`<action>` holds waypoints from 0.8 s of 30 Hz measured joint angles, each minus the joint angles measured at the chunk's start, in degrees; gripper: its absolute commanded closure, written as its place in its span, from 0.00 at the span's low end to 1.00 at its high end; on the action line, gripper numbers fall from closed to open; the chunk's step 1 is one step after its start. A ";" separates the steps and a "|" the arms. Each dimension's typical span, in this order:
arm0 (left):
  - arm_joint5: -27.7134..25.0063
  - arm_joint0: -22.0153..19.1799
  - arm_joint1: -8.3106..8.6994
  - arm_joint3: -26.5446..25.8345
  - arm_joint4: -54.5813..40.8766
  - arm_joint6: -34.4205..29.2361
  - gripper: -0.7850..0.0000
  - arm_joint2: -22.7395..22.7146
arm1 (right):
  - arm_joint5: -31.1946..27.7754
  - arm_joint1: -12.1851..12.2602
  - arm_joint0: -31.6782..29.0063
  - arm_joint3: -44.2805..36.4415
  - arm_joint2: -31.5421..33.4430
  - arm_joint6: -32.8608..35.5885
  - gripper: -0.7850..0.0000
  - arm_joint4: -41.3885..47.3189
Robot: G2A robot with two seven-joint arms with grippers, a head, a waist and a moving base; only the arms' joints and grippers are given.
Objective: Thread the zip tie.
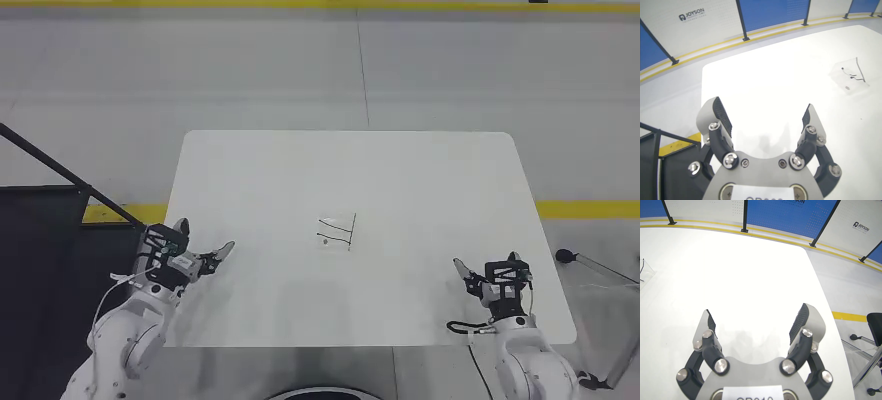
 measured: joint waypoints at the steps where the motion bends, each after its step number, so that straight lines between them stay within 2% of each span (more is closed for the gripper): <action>1: -1.80 -0.87 0.10 0.17 -0.15 -0.37 0.00 0.07 | 0.00 0.00 0.00 0.00 0.00 0.00 0.00 0.00; 5: -10.84 -5.49 0.60 1.85 -1.33 -1.35 0.00 0.85 | 0.00 0.00 0.00 0.00 0.00 0.00 0.00 0.00; 12: -21.67 -11.74 1.14 4.71 2.26 -1.13 0.00 4.92 | 0.00 0.00 0.00 0.00 0.00 0.00 0.00 0.00; 14: -23.06 -12.00 1.29 4.78 3.84 -0.24 0.00 5.52 | 0.00 0.00 0.00 0.00 0.00 0.00 0.00 0.00; 24: -22.95 -11.63 1.32 4.54 4.25 0.26 0.00 5.60 | 0.00 0.00 0.00 0.00 0.00 0.00 0.00 0.00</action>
